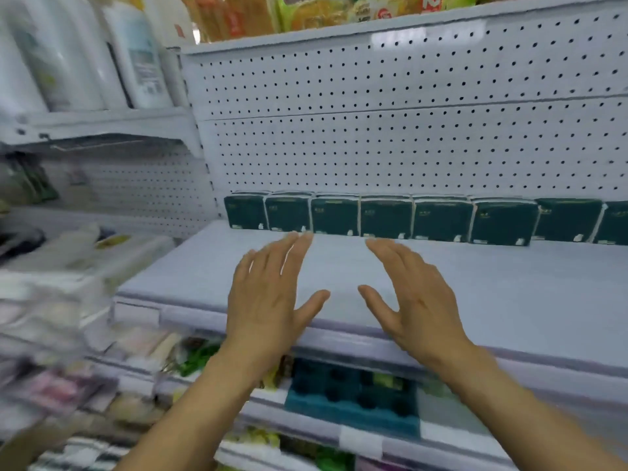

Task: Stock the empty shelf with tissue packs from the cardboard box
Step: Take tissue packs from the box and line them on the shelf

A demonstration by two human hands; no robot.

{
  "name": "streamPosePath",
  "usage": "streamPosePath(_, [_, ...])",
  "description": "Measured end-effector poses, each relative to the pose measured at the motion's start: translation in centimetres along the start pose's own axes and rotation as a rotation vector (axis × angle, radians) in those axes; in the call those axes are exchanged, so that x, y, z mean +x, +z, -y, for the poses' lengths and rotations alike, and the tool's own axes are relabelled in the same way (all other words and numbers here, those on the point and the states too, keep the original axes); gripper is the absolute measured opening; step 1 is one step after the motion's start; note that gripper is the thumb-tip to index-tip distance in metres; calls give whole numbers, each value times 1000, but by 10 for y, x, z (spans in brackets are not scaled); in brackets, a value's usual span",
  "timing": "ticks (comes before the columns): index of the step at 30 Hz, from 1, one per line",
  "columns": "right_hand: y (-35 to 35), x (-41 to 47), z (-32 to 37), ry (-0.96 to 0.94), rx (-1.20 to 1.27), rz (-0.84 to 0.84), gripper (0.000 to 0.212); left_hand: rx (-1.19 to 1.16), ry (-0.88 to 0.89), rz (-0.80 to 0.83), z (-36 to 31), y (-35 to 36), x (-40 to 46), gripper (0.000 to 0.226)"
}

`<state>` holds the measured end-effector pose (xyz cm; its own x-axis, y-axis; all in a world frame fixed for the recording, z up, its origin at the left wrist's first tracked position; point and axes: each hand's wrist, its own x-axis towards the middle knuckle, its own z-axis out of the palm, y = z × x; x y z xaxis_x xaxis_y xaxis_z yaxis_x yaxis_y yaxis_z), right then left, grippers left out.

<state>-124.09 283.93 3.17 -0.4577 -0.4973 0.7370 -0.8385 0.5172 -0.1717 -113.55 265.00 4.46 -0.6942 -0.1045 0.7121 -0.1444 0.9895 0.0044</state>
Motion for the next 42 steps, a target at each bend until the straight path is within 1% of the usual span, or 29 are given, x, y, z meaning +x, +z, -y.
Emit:
streamPosePath(5, [41,-30,120,-96,143,46,53,94,-68,71,78,-66,-106,73])
streamPosePath(8, [65,-53,194,-116,197,116,54,163,-128,140,123,-107,-173,71])
streamPosePath(11, [89,-74,255,-141,243,180,52,181,-215,220,166,-143,-234,70])
streamPosePath(16, [126,-111,338,-170,346,343,50,212,-400,364,230,-184,-332,70])
streamPosePath(21, [163,-134,393,-224,365,522,47,202,-639,517,276,-204,-401,72])
streamPosePath(26, [220,-143,427,-296,356,715,46,168,-837,644,324,-201,-450,70])
streamPosePath(33, [317,-145,473,-315,358,947,40,62,-1124,729,397,-167,-496,56])
streamPosePath(38, [387,-154,501,-344,352,1086,40,-30,-1214,840,438,-114,-525,56])
streamPosePath(42, [446,-167,521,-381,329,1193,41,-159,-1277,857,470,-73,-548,53])
